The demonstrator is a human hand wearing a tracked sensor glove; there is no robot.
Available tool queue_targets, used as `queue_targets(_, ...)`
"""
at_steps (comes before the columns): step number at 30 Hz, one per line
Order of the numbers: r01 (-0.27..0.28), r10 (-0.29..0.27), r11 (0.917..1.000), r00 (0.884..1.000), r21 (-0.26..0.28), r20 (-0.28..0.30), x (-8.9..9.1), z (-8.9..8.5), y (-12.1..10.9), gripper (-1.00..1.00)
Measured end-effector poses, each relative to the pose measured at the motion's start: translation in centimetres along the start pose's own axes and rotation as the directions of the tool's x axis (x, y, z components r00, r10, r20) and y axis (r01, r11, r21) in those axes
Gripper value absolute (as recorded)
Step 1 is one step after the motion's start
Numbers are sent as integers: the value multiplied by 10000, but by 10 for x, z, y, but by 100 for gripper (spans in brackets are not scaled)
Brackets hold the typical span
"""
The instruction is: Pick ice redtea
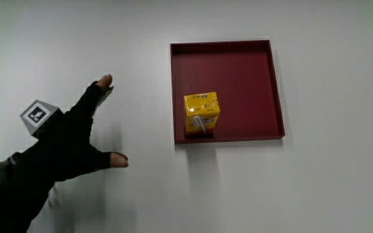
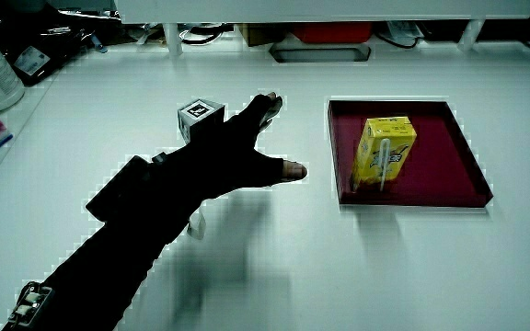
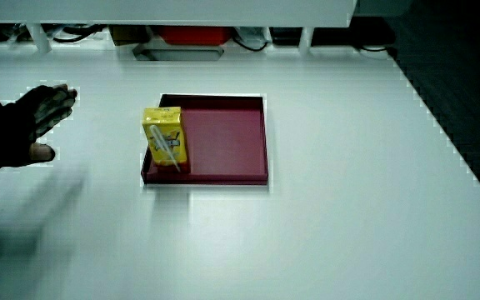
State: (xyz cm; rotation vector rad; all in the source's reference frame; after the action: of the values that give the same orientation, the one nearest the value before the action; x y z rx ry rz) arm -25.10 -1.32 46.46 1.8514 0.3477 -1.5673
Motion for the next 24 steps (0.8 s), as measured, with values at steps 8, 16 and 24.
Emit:
queue_targets(8, -465, 466, 9989, 9989, 24, -69, -9, -12, 24, 0)
queue_targets(16, -373, 377, 9992, 9989, -165, 283, -4, -31, 51, 0)
queue_targets(24, -525, 535, 9984, 9975, -227, 457, -5, -46, 75, 0)
